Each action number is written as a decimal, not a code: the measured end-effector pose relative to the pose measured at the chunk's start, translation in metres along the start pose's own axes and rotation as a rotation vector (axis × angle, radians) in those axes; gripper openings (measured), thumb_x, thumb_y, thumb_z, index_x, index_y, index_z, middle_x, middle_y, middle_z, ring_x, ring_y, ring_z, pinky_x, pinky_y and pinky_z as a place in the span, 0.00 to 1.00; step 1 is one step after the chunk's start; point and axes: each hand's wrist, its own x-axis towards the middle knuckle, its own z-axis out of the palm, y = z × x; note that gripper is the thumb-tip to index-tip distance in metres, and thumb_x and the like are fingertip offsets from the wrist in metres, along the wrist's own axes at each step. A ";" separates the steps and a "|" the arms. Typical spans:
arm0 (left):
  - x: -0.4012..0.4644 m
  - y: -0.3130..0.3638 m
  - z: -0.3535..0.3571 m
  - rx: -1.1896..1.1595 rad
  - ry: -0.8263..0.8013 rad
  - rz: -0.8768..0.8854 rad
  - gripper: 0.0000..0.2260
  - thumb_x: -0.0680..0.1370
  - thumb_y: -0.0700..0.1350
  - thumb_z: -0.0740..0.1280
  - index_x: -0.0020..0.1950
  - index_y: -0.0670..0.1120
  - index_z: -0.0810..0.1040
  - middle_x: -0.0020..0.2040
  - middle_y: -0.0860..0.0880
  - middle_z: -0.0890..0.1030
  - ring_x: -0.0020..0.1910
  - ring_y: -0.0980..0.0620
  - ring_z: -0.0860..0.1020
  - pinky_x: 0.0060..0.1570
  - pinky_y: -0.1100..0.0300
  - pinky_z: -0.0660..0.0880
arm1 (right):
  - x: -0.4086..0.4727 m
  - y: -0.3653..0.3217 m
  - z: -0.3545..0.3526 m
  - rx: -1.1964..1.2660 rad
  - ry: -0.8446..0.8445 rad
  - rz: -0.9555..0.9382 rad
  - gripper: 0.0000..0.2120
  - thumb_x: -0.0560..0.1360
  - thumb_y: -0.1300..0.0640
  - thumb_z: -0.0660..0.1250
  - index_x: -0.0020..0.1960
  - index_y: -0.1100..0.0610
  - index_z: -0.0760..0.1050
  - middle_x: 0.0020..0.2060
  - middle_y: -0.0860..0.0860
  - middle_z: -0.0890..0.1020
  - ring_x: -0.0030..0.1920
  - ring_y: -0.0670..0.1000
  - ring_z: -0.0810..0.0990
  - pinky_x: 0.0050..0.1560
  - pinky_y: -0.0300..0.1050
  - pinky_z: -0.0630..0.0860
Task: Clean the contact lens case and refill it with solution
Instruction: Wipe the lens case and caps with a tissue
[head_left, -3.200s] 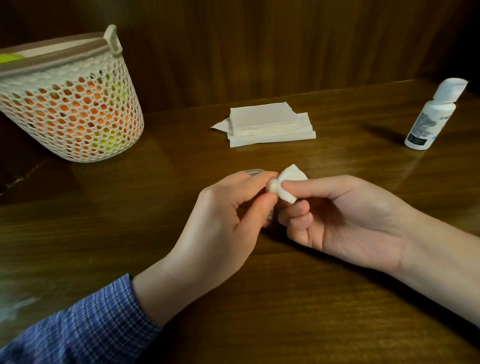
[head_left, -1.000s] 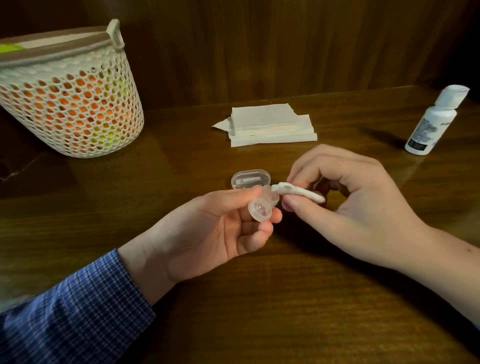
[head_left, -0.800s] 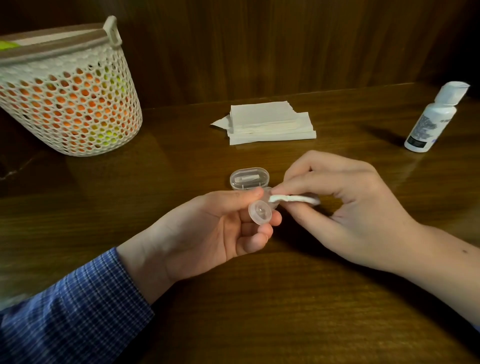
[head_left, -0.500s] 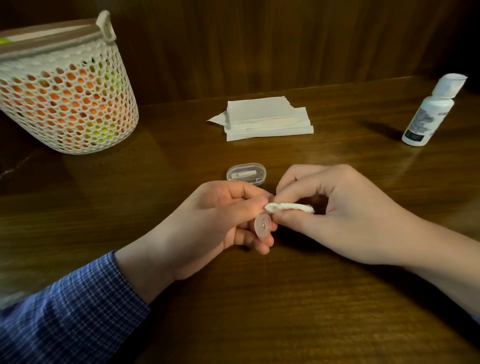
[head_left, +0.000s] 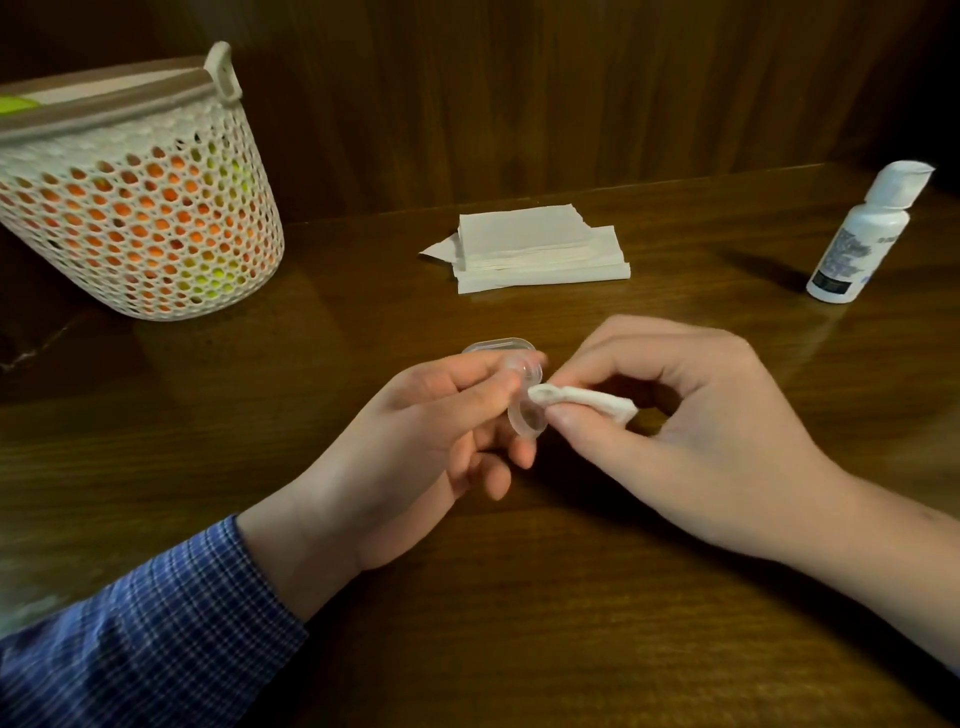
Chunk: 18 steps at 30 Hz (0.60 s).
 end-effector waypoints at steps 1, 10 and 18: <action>0.000 -0.001 0.000 -0.027 -0.007 0.004 0.23 0.78 0.48 0.65 0.70 0.37 0.74 0.43 0.46 0.79 0.37 0.55 0.79 0.32 0.65 0.76 | 0.000 0.000 0.002 0.004 0.006 -0.011 0.07 0.74 0.54 0.73 0.50 0.48 0.86 0.43 0.41 0.84 0.47 0.47 0.83 0.44 0.38 0.80; -0.002 -0.007 -0.003 -0.128 0.012 0.008 0.15 0.76 0.44 0.70 0.60 0.39 0.84 0.54 0.42 0.86 0.48 0.51 0.85 0.44 0.65 0.81 | 0.004 0.002 0.000 0.285 -0.102 0.197 0.06 0.74 0.51 0.72 0.46 0.47 0.88 0.41 0.45 0.85 0.44 0.48 0.84 0.43 0.41 0.80; -0.004 -0.007 -0.002 -0.150 -0.034 0.067 0.14 0.75 0.40 0.70 0.59 0.37 0.83 0.56 0.41 0.86 0.52 0.48 0.86 0.48 0.61 0.82 | 0.003 -0.002 -0.002 0.153 -0.027 0.162 0.06 0.72 0.50 0.72 0.47 0.46 0.86 0.43 0.42 0.86 0.48 0.45 0.83 0.47 0.37 0.79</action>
